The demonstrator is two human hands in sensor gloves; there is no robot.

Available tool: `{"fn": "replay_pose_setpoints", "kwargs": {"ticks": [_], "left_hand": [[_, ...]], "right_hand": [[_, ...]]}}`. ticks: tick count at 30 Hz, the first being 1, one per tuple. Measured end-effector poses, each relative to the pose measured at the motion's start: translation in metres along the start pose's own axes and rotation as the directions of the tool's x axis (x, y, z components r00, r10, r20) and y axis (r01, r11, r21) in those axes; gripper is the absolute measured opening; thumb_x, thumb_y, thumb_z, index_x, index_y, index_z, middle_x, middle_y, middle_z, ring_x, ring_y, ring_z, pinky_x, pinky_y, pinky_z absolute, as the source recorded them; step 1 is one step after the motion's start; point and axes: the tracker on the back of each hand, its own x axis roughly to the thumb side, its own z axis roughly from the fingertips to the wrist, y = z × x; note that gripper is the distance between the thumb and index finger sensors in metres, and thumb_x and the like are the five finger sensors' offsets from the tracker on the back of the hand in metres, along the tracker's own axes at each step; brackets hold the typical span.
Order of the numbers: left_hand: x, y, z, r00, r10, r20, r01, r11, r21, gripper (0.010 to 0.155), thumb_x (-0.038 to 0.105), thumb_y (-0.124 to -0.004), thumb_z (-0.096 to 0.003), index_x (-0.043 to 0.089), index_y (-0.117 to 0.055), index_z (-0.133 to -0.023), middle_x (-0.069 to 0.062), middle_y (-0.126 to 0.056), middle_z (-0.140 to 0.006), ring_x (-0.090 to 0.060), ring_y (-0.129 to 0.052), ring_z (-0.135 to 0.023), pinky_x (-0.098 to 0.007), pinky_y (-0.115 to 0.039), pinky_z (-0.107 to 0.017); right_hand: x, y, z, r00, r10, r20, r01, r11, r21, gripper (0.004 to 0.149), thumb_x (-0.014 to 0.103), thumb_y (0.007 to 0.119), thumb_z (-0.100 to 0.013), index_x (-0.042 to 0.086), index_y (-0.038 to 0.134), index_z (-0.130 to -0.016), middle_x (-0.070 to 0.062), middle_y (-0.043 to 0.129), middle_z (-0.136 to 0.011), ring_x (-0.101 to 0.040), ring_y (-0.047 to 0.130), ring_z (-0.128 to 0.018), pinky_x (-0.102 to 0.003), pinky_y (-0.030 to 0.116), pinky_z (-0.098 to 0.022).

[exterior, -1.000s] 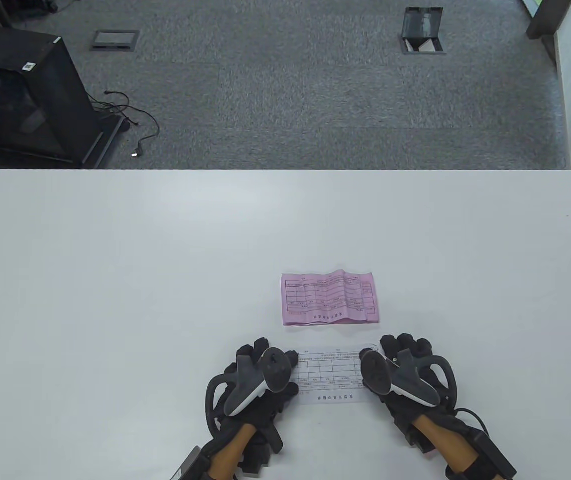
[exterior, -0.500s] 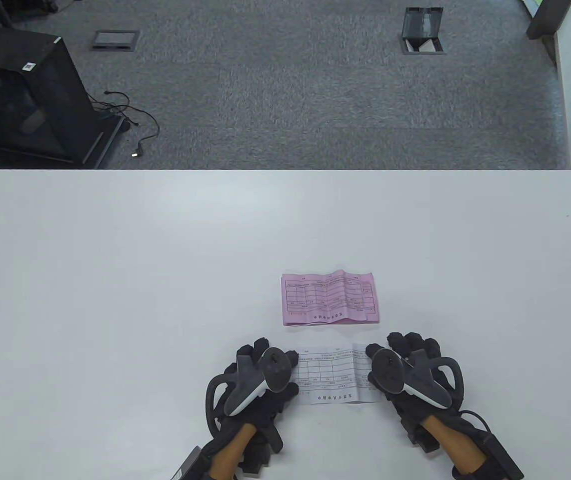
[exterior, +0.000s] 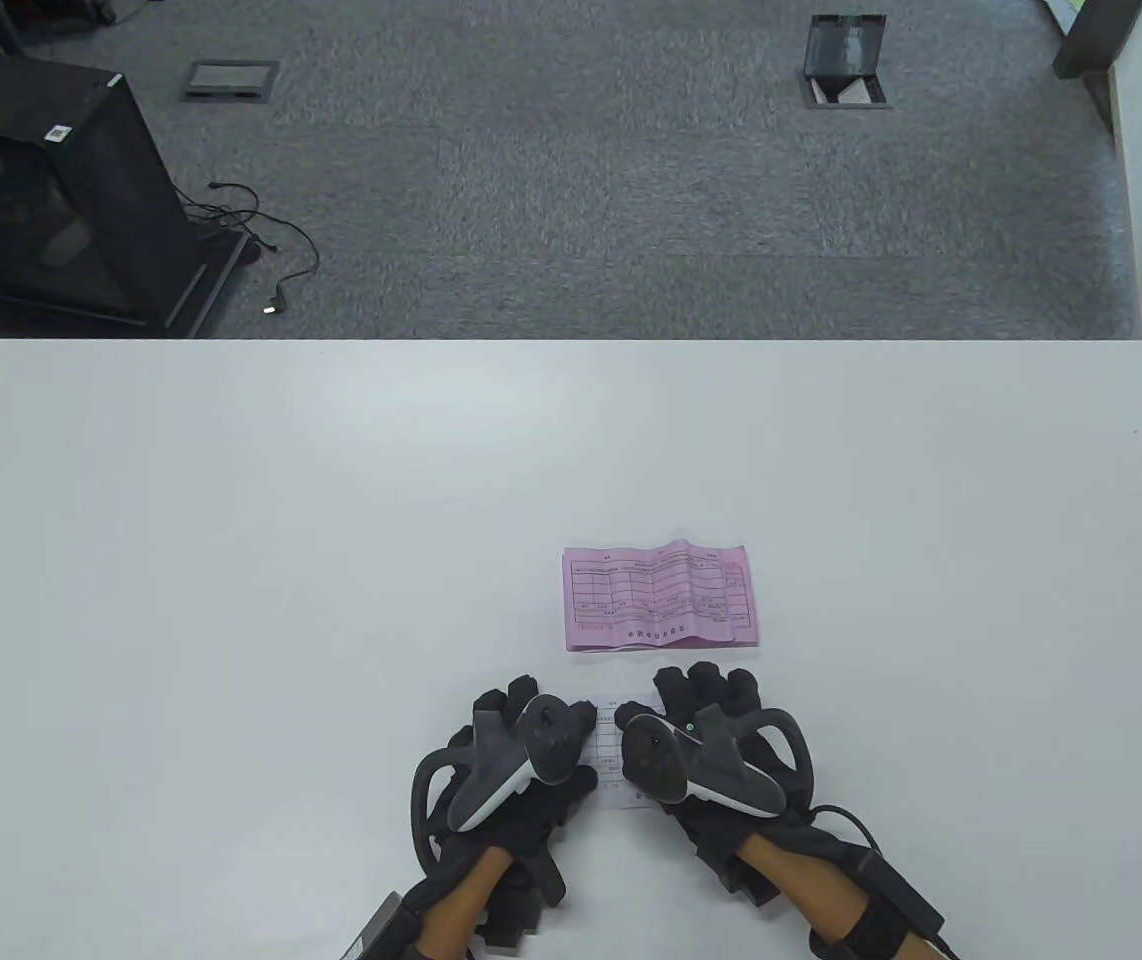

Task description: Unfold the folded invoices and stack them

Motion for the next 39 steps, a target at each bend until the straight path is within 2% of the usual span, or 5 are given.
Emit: {"fn": "replay_pose_setpoints", "kwargs": {"ticks": [7,17,24,39], "left_hand": [[0.0,0.0,0.0,1.0,0.003,0.001,-0.003,1.0,-0.004,0.066,0.05,-0.077,-0.0503,0.048,-0.048,-0.11,-0.009,-0.019,-0.124,-0.041,-0.018,-0.11,-0.062,-0.032,-0.076],[0.0,0.0,0.0,1.0,0.006,-0.001,-0.006,1.0,-0.007,0.066,0.05,-0.077,-0.0503,0.049,-0.047,-0.109,-0.009,-0.019,-0.124,-0.041,-0.017,-0.11,-0.061,-0.031,-0.076],[-0.001,0.0,-0.001,1.0,0.009,-0.004,-0.009,1.0,-0.01,0.066,0.05,-0.077,-0.0503,0.049,-0.047,-0.109,-0.009,-0.018,-0.124,-0.04,-0.017,-0.11,-0.061,-0.031,-0.076],[-0.002,-0.001,-0.001,1.0,0.014,-0.009,-0.014,1.0,-0.011,0.067,0.051,-0.076,-0.0501,0.049,-0.046,-0.11,-0.008,-0.017,-0.124,-0.039,-0.016,-0.11,-0.061,-0.031,-0.076]], "right_hand": [[0.011,0.01,-0.009,1.0,-0.016,0.009,0.016,1.0,-0.001,0.057,0.05,0.071,-0.047,0.031,0.061,-0.1,-0.02,0.05,-0.109,-0.053,0.045,-0.097,-0.076,0.037,-0.066],[0.002,0.012,-0.005,1.0,0.013,0.001,-0.013,1.0,0.012,0.058,0.049,0.072,-0.047,0.034,0.058,-0.101,-0.02,0.051,-0.109,-0.053,0.046,-0.097,-0.076,0.037,-0.066],[-0.031,0.013,0.005,0.998,0.035,-0.06,-0.035,0.999,0.016,0.057,0.049,0.072,-0.047,0.034,0.059,-0.1,-0.02,0.051,-0.109,-0.053,0.047,-0.097,-0.076,0.038,-0.066],[-0.103,0.017,0.031,0.981,-0.013,-0.191,0.021,0.999,0.036,0.056,0.048,0.073,-0.046,0.037,0.059,-0.1,-0.02,0.051,-0.109,-0.053,0.047,-0.097,-0.076,0.038,-0.066]]}}
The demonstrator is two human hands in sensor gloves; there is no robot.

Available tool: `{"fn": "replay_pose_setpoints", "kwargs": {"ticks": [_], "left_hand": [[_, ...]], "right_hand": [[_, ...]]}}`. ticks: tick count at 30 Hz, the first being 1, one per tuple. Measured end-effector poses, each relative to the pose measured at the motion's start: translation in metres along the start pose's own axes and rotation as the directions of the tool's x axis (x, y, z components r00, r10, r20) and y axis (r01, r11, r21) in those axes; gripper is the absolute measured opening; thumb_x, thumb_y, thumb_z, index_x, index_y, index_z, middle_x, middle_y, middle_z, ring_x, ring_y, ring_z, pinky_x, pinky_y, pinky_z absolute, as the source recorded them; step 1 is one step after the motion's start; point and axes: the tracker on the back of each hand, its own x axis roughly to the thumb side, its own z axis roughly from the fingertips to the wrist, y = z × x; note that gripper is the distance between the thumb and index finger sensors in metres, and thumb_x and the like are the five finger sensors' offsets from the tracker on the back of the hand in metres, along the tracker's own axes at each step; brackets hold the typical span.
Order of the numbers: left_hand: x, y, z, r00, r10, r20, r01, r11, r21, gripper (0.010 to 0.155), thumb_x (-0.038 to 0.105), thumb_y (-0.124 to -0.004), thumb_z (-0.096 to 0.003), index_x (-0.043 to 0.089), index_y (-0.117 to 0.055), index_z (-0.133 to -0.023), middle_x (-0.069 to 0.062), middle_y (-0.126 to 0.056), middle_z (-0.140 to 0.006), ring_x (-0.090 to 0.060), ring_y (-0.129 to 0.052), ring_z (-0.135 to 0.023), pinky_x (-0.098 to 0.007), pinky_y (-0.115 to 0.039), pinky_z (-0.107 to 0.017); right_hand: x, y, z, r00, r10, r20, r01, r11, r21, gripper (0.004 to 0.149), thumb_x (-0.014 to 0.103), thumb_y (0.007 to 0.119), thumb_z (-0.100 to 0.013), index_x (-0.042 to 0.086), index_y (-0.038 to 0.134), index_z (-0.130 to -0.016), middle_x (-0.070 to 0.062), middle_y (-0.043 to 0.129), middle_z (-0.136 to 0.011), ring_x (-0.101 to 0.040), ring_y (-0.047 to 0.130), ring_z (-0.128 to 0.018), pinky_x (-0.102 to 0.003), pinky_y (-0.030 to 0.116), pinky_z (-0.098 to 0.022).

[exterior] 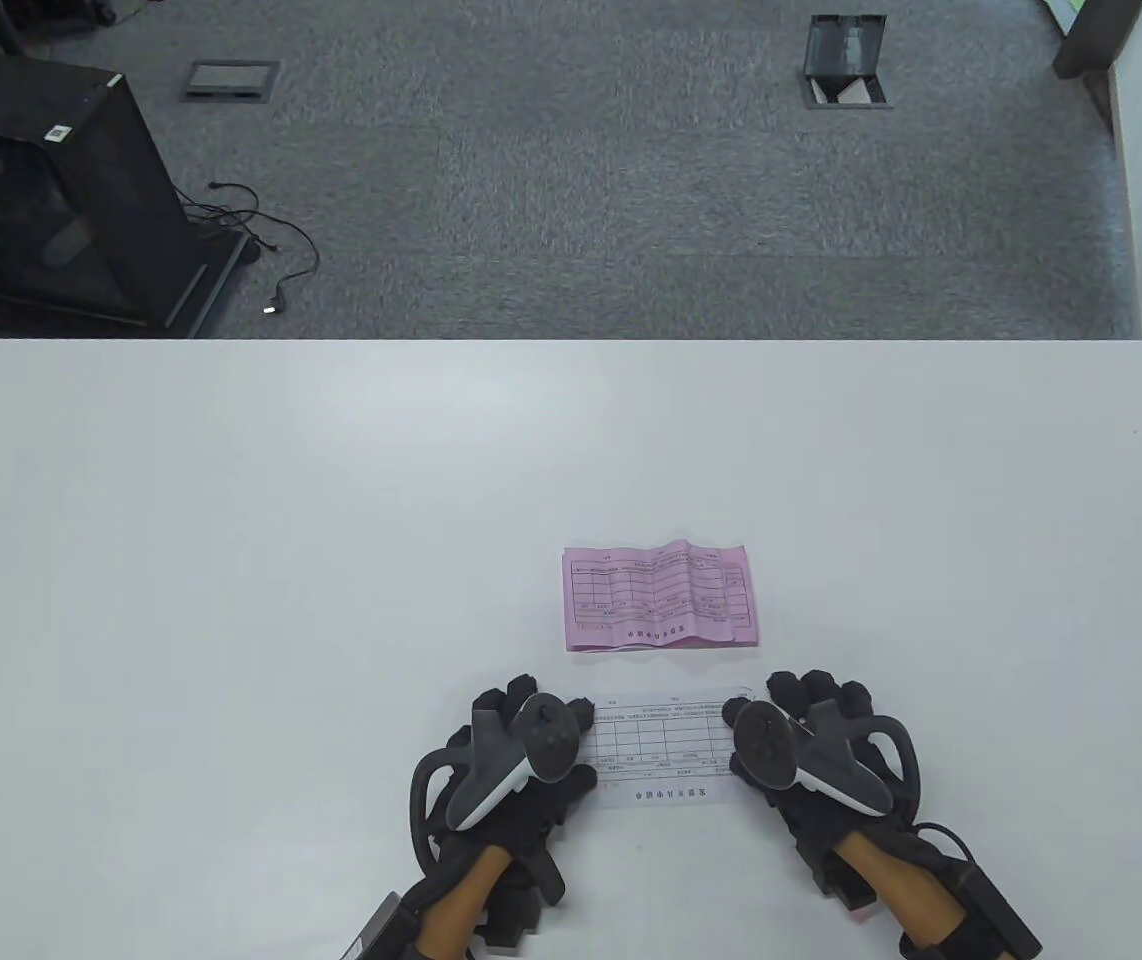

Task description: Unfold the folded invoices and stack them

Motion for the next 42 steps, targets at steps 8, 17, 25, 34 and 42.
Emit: {"fn": "replay_pose_setpoints", "kwargs": {"ticks": [8,17,25,34,42], "left_hand": [[-0.001,0.0,0.0,1.0,0.003,-0.006,-0.003,1.0,-0.002,0.069,0.051,-0.076,-0.0498,0.047,-0.044,-0.111,-0.008,-0.017,-0.124,-0.038,-0.016,-0.11,-0.06,-0.03,-0.077],[-0.001,0.0,0.0,1.0,0.0,-0.002,0.0,1.0,-0.003,0.069,0.051,-0.076,-0.0501,0.046,-0.043,-0.111,-0.008,-0.016,-0.124,-0.039,-0.015,-0.11,-0.06,-0.03,-0.077],[0.0,0.0,-0.001,1.0,-0.004,0.003,0.004,1.0,-0.002,0.069,0.051,-0.076,-0.0506,0.046,-0.043,-0.111,-0.009,-0.017,-0.124,-0.04,-0.016,-0.11,-0.061,-0.03,-0.076],[0.004,-0.002,0.0,1.0,-0.014,0.013,0.014,1.0,0.002,0.07,0.051,-0.076,-0.0512,0.043,-0.042,-0.112,-0.014,-0.017,-0.124,-0.044,-0.016,-0.109,-0.063,-0.029,-0.076],[0.011,-0.003,-0.002,1.0,-0.019,0.023,0.019,1.0,0.002,0.072,0.052,-0.076,-0.0513,0.041,-0.041,-0.113,-0.017,-0.016,-0.123,-0.05,-0.015,-0.107,-0.064,-0.028,-0.076]], "right_hand": [[-0.01,0.001,0.001,1.0,-0.027,-0.015,0.027,1.0,0.007,0.057,0.048,0.073,-0.046,0.036,0.059,-0.099,-0.02,0.052,-0.108,-0.051,0.051,-0.096,-0.075,0.039,-0.066],[-0.023,0.003,-0.003,0.945,-0.322,-0.059,0.324,0.946,0.034,0.066,0.052,0.066,-0.048,0.029,0.046,-0.106,-0.023,0.044,-0.109,-0.053,0.042,-0.097,-0.075,0.037,-0.066],[-0.002,0.011,-0.009,0.985,-0.155,-0.079,0.163,0.981,0.101,0.079,0.06,0.065,-0.046,0.028,0.035,-0.111,-0.027,0.03,-0.111,-0.057,0.03,-0.099,-0.075,0.033,-0.068],[0.0,0.011,-0.006,0.953,-0.277,-0.121,0.287,0.955,0.073,0.053,0.044,0.067,-0.056,0.026,0.047,-0.102,-0.023,0.03,-0.112,-0.055,0.027,-0.101,-0.071,0.033,-0.071],[-0.001,0.014,-0.008,0.907,-0.377,-0.187,0.393,0.918,0.056,0.038,0.037,0.066,-0.059,0.027,0.053,-0.093,-0.02,0.027,-0.111,-0.052,0.02,-0.101,-0.07,0.027,-0.071]]}}
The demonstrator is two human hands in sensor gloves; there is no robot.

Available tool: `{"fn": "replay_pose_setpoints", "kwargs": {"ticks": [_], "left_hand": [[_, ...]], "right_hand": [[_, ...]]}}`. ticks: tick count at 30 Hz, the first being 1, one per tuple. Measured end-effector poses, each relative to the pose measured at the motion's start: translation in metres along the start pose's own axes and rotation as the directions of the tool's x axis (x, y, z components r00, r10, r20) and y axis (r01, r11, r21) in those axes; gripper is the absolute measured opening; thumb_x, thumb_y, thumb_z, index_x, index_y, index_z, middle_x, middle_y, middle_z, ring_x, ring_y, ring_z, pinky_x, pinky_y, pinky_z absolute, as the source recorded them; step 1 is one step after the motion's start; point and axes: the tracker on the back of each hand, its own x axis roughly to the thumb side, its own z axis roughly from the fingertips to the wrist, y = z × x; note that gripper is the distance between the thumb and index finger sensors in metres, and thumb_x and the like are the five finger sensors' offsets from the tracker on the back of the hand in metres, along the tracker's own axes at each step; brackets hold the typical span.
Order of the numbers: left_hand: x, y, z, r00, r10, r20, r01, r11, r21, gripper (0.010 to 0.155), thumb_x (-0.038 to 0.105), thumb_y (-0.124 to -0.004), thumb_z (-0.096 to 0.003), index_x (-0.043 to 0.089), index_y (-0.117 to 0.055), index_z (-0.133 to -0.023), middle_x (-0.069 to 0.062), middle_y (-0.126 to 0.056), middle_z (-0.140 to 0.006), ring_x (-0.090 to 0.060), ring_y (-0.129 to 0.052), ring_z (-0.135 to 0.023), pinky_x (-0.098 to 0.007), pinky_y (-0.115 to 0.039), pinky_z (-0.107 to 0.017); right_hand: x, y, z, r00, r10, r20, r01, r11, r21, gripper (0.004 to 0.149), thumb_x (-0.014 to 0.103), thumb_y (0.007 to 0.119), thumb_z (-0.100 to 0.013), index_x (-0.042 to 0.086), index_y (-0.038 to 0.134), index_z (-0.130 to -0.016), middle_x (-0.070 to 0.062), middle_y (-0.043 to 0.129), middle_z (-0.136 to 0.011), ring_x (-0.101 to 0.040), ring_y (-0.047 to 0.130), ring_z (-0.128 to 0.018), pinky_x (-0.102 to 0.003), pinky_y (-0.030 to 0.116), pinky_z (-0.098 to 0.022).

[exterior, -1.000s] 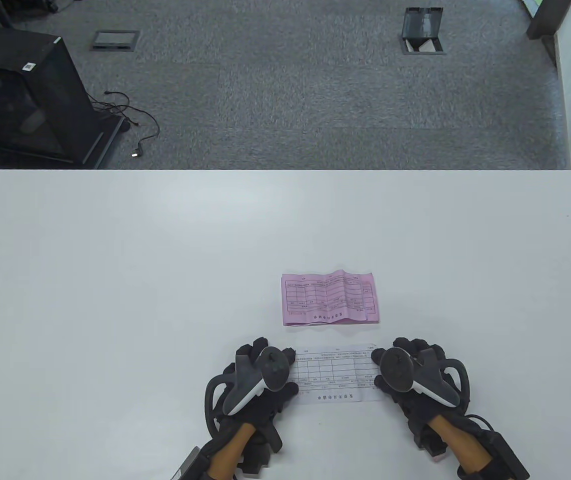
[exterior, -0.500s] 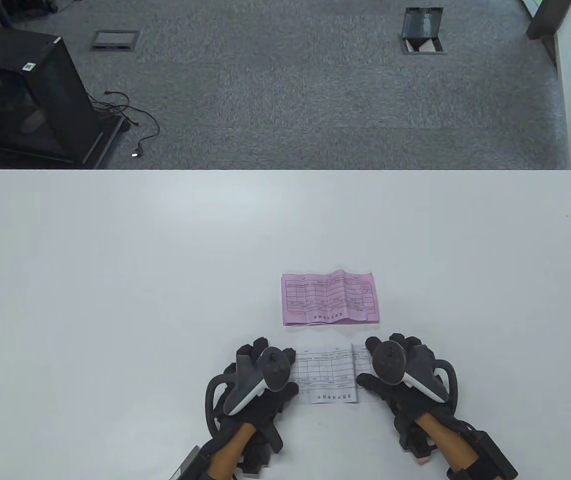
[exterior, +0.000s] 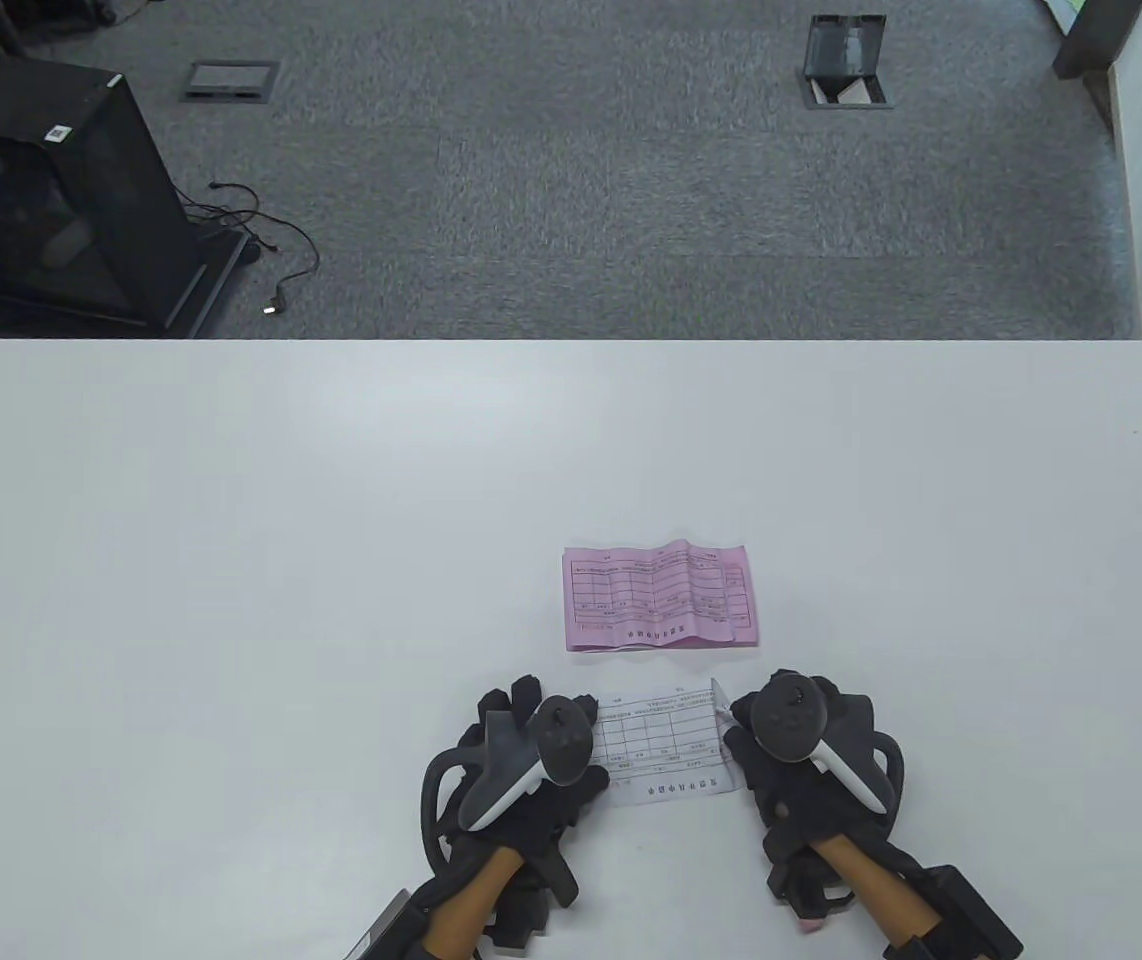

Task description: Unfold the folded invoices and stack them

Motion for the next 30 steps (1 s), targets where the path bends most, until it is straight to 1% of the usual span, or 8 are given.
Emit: {"fn": "replay_pose_setpoints", "kwargs": {"ticks": [6,11,16,19,21,23,25,30], "left_hand": [[0.0,0.0,0.0,1.0,0.011,0.0,-0.011,1.0,0.001,0.074,0.053,-0.076,-0.0509,0.038,-0.04,-0.114,-0.017,-0.017,-0.123,-0.049,-0.015,-0.107,-0.064,-0.028,-0.076],[-0.005,0.001,0.001,0.998,0.067,0.007,-0.067,0.998,0.013,0.076,0.053,-0.076,-0.0506,0.037,-0.038,-0.114,-0.016,-0.018,-0.123,-0.048,-0.016,-0.107,-0.063,-0.028,-0.076],[-0.017,0.009,0.004,0.967,0.249,0.047,-0.252,0.966,0.054,0.083,0.053,-0.078,-0.0491,0.031,-0.032,-0.115,-0.02,-0.026,-0.122,-0.048,-0.023,-0.108,-0.064,-0.032,-0.076],[-0.031,0.017,0.007,0.872,0.473,0.123,-0.48,0.877,0.032,0.092,0.054,-0.08,-0.0474,0.028,-0.023,-0.114,-0.022,-0.025,-0.121,-0.051,-0.027,-0.107,-0.066,-0.036,-0.075],[-0.039,0.019,0.007,0.759,0.619,0.2,-0.627,0.779,-0.033,0.099,0.055,-0.082,-0.0463,0.026,-0.016,-0.113,-0.022,-0.021,-0.121,-0.053,-0.024,-0.106,-0.066,-0.036,-0.074],[-0.047,0.021,0.008,0.574,0.767,0.287,-0.771,0.624,-0.124,0.104,0.055,-0.084,-0.0456,0.025,-0.009,-0.112,-0.023,-0.017,-0.121,-0.054,-0.021,-0.105,-0.067,-0.035,-0.073],[-0.05,0.022,0.009,0.47,0.818,0.331,-0.824,0.541,-0.167,0.107,0.054,-0.086,-0.0446,0.025,-0.007,-0.111,-0.022,-0.014,-0.121,-0.055,-0.02,-0.105,-0.068,-0.035,-0.073],[-0.048,0.023,0.013,0.469,0.806,0.361,-0.837,0.537,-0.111,0.101,0.052,-0.086,-0.0462,0.023,-0.017,-0.113,-0.022,-0.032,-0.121,-0.054,-0.034,-0.104,-0.064,-0.044,-0.071]], "right_hand": [[-0.004,-0.003,0.003,0.995,-0.101,0.019,0.101,0.994,-0.032,0.038,0.037,0.066,-0.057,0.026,0.057,-0.092,-0.017,0.031,-0.112,-0.051,0.02,-0.102,-0.069,0.025,-0.071],[-0.002,-0.014,0.009,0.934,-0.327,0.145,0.344,0.932,-0.116,0.037,0.034,0.07,-0.051,0.022,0.066,-0.086,-0.013,0.063,-0.1,-0.046,0.054,-0.096,-0.07,0.041,-0.068],[0.006,-0.026,0.016,0.85,-0.469,0.242,0.49,0.871,-0.035,0.037,0.034,0.07,-0.05,0.022,0.067,-0.085,-0.011,0.074,-0.092,-0.042,0.07,-0.087,-0.069,0.048,-0.066],[0.016,-0.041,0.028,0.783,-0.516,0.346,0.555,0.832,-0.015,0.037,0.034,0.071,-0.05,0.023,0.067,-0.085,-0.011,0.077,-0.089,-0.041,0.074,-0.084,-0.068,0.049,-0.066],[0.023,-0.052,0.038,0.71,-0.545,0.446,0.602,0.798,0.016,0.037,0.034,0.071,-0.049,0.025,0.068,-0.085,-0.009,0.08,-0.086,-0.039,0.077,-0.082,-0.067,0.05,-0.067],[0.029,-0.06,0.045,0.631,-0.576,0.52,0.646,0.761,0.059,0.037,0.035,0.072,-0.049,0.026,0.068,-0.085,-0.007,0.082,-0.083,-0.037,0.08,-0.08,-0.066,0.052,-0.067],[0.031,-0.065,0.049,0.566,-0.598,0.568,0.677,0.73,0.094,0.037,0.035,0.072,-0.049,0.026,0.067,-0.085,-0.006,0.083,-0.082,-0.036,0.081,-0.079,-0.066,0.052,-0.067],[0.027,-0.064,0.047,0.452,-0.679,0.579,0.764,0.63,0.142,0.037,0.035,0.072,-0.049,0.026,0.068,-0.085,-0.005,0.084,-0.08,-0.034,0.082,-0.076,-0.065,0.053,-0.067]]}}
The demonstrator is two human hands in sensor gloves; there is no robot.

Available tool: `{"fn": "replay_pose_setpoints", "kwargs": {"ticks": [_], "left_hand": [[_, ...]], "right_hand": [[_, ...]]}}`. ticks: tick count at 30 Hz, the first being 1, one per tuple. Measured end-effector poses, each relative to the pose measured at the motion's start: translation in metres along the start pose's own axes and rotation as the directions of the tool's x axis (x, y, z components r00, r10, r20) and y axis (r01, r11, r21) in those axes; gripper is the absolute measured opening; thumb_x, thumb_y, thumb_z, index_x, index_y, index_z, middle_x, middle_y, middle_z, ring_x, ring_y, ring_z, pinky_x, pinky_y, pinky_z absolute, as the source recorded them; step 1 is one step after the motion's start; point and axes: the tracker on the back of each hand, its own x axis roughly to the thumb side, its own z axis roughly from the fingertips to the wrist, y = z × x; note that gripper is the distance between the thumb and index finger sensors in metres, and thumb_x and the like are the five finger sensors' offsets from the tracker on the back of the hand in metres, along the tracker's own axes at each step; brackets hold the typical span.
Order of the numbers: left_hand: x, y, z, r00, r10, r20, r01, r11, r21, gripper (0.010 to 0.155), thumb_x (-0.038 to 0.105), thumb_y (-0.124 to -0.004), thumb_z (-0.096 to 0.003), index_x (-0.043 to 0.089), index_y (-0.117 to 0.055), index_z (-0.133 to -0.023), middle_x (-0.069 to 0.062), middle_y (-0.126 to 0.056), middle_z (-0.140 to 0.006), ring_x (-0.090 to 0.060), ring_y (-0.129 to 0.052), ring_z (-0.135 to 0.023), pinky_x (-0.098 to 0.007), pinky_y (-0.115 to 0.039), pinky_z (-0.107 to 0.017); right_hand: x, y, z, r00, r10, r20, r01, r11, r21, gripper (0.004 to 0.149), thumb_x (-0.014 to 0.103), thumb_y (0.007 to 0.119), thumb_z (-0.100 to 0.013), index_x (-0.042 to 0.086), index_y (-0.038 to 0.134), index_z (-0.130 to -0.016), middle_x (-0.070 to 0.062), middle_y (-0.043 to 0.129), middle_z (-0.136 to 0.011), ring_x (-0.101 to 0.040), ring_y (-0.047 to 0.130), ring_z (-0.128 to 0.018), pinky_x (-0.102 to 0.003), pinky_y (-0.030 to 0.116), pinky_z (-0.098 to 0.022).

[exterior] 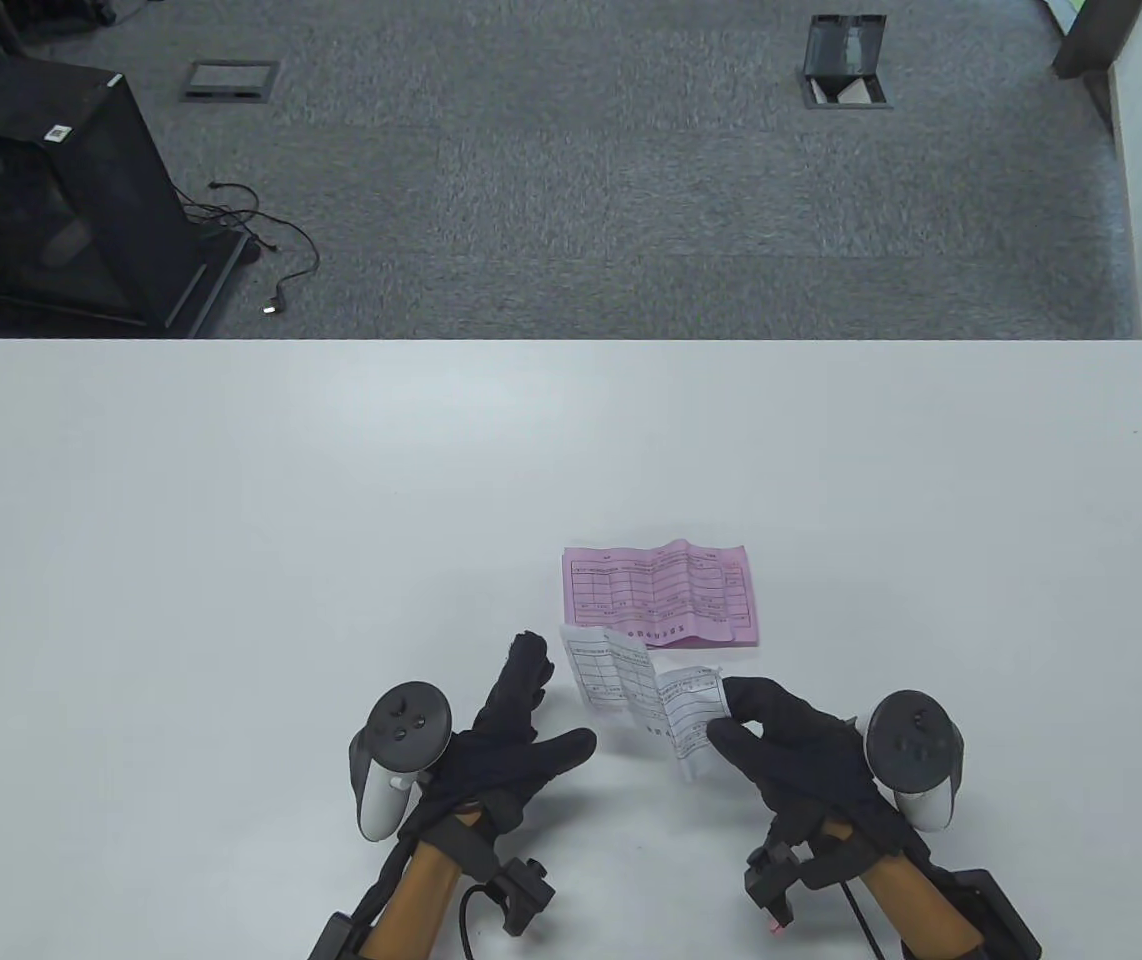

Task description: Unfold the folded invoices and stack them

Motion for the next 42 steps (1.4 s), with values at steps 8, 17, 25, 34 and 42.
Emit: {"fn": "replay_pose_setpoints", "kwargs": {"ticks": [8,17,25,34,42], "left_hand": [[0.004,-0.008,-0.002,0.989,0.121,0.089,-0.132,0.983,0.13,0.073,0.028,-0.089,-0.0489,0.02,-0.049,-0.11,-0.004,-0.091,-0.083,-0.028,-0.088,-0.077,-0.047,-0.076,-0.057],[0.019,0.008,-0.018,0.993,-0.085,-0.086,0.106,0.954,0.282,0.069,0.028,-0.09,-0.0493,0.023,-0.055,-0.108,-0.005,-0.095,-0.079,-0.021,-0.095,-0.06,-0.038,-0.081,-0.046],[0.051,0.019,-0.065,0.899,-0.343,-0.272,0.42,0.851,0.317,0.07,0.029,-0.09,-0.0486,0.022,-0.055,-0.109,-0.006,-0.095,-0.078,-0.019,-0.095,-0.054,-0.037,-0.082,-0.043],[0.028,0.011,-0.119,0.713,-0.484,-0.508,0.631,0.759,0.162,0.075,0.034,-0.09,-0.0485,0.02,-0.05,-0.111,-0.006,-0.095,-0.075,-0.018,-0.094,-0.052,-0.038,-0.081,-0.043],[0.011,-0.003,-0.143,0.586,-0.586,-0.559,0.729,0.682,0.05,0.079,0.037,-0.091,-0.0471,0.018,-0.049,-0.111,-0.006,-0.096,-0.07,-0.018,-0.094,-0.048,-0.039,-0.081,-0.042]], "right_hand": [[-0.012,-0.007,-0.004,0.994,-0.106,-0.041,0.105,0.994,-0.013,0.037,0.034,0.072,-0.049,0.026,0.068,-0.085,-0.005,0.084,-0.08,-0.034,0.082,-0.076,-0.066,0.052,-0.067],[-0.036,-0.036,-0.022,0.937,0.209,-0.281,-0.265,0.948,-0.178,0.037,0.034,0.073,-0.05,0.021,0.07,-0.084,-0.005,0.087,-0.069,-0.032,0.086,-0.064,-0.062,0.058,-0.064],[-0.027,-0.04,-0.071,0.799,0.416,-0.435,-0.518,0.843,-0.147,0.037,0.036,0.074,-0.049,0.021,0.071,-0.083,-0.005,0.088,-0.066,-0.032,0.087,-0.063,-0.062,0.058,-0.064],[-0.069,-0.024,-0.122,0.426,0.668,-0.61,-0.775,0.617,0.134,0.036,0.041,0.076,-0.048,0.02,0.078,-0.077,-0.005,0.091,-0.061,-0.033,0.088,-0.06,-0.063,0.058,-0.063],[-0.099,-0.012,-0.133,0.212,0.765,-0.608,-0.834,0.466,0.296,0.036,0.042,0.077,-0.047,0.021,0.081,-0.075,-0.005,0.093,-0.058,-0.033,0.09,-0.057,-0.061,0.06,-0.063]]}}
